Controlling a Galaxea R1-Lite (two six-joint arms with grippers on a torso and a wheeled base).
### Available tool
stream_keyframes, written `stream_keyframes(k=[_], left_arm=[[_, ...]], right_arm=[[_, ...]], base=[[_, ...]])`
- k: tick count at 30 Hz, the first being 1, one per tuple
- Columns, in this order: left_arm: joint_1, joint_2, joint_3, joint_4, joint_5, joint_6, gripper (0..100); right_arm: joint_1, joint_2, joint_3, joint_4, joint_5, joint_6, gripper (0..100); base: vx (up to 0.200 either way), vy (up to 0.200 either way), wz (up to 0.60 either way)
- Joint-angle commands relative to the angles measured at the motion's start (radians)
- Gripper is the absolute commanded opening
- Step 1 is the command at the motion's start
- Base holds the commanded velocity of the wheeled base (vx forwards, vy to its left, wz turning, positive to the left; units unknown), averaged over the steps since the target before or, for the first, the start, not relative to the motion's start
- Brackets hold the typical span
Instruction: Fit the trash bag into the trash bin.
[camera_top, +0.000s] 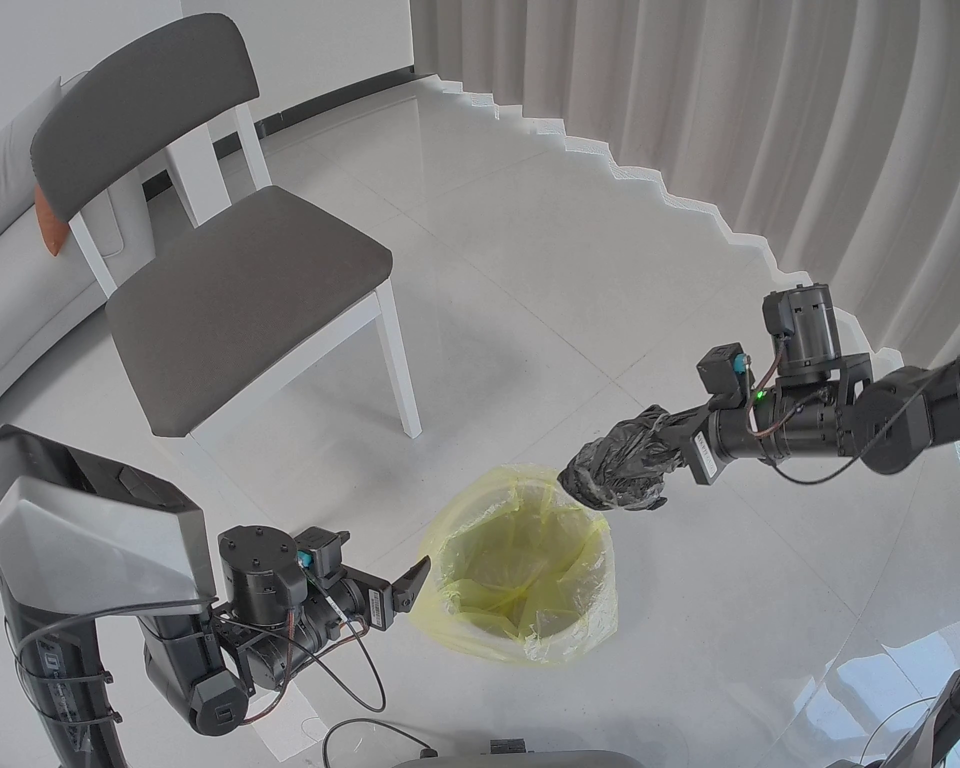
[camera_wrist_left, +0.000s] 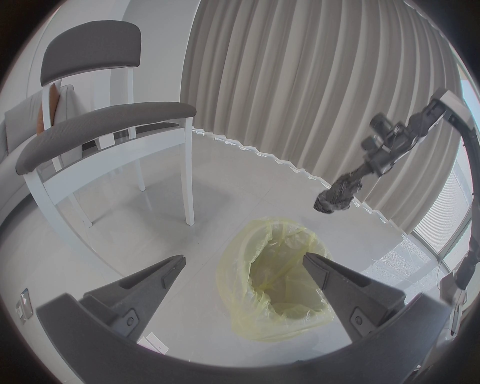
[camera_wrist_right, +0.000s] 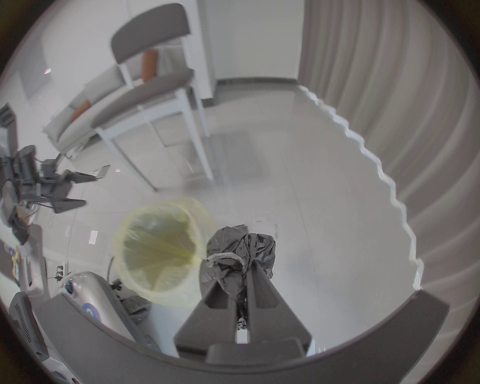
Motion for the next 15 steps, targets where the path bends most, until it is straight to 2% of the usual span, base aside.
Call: stream_keyframes(k=[1, 6, 15], left_arm=[[0.000, 0.011, 0.007, -0.018, 0.006, -0.003, 100], [0.003, 0.020, 0.016, -0.018, 0.007, -0.006, 100], [0.000, 0.008, 0.036, -0.018, 0.026, -0.009, 100]], right_arm=[[0.131, -0.054, 0.135, -0.111, -0.054, 0.009, 0], [0.185, 0.023, 0.158, -0.167, -0.071, 0.012, 0], [0.252, 0.126, 0.150, -0.189, -0.079, 0.014, 0]], base=[[0.000, 0.000, 0.00], [0.000, 0.000, 0.00], [0.000, 0.000, 0.00]])
